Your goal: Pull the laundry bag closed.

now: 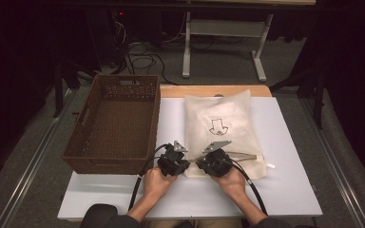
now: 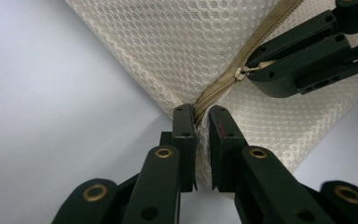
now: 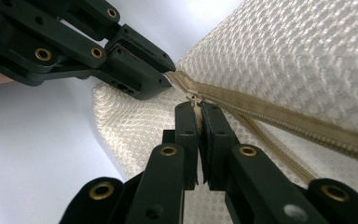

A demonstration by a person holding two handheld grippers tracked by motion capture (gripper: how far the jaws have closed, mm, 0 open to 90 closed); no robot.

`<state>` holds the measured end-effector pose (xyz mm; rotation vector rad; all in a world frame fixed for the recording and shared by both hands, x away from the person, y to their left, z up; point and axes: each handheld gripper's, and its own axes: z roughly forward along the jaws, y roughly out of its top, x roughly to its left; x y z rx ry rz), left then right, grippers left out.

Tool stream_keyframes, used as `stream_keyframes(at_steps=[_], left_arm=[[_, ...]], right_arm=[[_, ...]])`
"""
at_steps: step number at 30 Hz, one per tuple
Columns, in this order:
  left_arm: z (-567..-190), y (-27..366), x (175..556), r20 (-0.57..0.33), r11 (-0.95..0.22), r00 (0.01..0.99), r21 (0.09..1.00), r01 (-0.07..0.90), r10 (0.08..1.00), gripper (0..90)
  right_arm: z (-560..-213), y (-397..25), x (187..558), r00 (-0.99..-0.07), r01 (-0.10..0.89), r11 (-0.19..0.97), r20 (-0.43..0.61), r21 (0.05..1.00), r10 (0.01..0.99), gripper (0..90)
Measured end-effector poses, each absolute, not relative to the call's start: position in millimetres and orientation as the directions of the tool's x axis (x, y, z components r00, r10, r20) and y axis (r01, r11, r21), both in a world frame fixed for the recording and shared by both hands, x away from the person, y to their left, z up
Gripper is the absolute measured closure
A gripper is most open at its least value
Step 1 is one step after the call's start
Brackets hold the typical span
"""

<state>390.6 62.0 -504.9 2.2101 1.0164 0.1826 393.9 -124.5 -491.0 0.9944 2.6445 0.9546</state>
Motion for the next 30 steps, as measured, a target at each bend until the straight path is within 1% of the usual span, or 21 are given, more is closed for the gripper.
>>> stream_keyframes(at_steps=[4, 9, 10, 14, 17, 22, 24, 25, 28, 30], left_arm=[[-502, 62, 388, -0.135, -0.463, 0.690, 0.649, 0.604, 0.711, 82.4], [-499, 64, 387, -0.151, -0.441, 0.679, 0.656, 0.613, 0.719, 82.1], [-499, 64, 387, -0.151, -0.441, 0.679, 0.656, 0.613, 0.719, 81.2], [-497, 62, 383, -0.095, -0.461, 0.681, 0.669, 0.584, 0.726, 72.4], [-495, 64, 383, -0.089, -0.454, 0.676, 0.676, 0.580, 0.731, 68.2], [-493, 67, 384, -0.096, -0.441, 0.671, 0.684, 0.581, 0.735, 67.8], [-494, 67, 386, -0.097, -0.441, 0.665, 0.676, 0.590, 0.740, 68.3], [-498, 67, 389, -0.102, -0.441, 0.656, 0.662, 0.606, 0.748, 68.8], [-501, 67, 392, -0.107, -0.442, 0.654, 0.656, 0.612, 0.749, 71.4], [-501, 66, 392, -0.097, -0.448, 0.656, 0.655, 0.608, 0.748, 75.2]], right_arm=[[-488, -127, 394, -0.765, 0.535, 0.564, 0.078, 0.629, 0.639, 87.5], [-485, -127, 396, -0.758, 0.549, 0.548, 0.099, 0.631, 0.645, 87.5], [-485, -127, 396, -0.758, 0.549, 0.548, 0.099, 0.631, 0.645, 87.5], [-485, -123, 399, -0.770, 0.535, 0.568, 0.084, 0.625, 0.633, 87.4], [-486, -118, 400, -0.763, 0.549, 0.562, 0.097, 0.618, 0.639, 87.5], [-490, -110, 403, -0.768, 0.554, 0.580, 0.098, 0.597, 0.633, 87.5], [-493, -109, 405, -0.770, 0.554, 0.583, 0.098, 0.595, 0.631, 87.5], [-495, -107, 405, -0.766, 0.565, 0.577, 0.114, 0.590, 0.633, 87.5], [-497, -106, 404, -0.775, 0.555, 0.598, 0.099, 0.578, 0.624, 87.5], [-497, -106, 404, -0.774, 0.557, 0.594, 0.101, 0.580, 0.625, 87.5]])
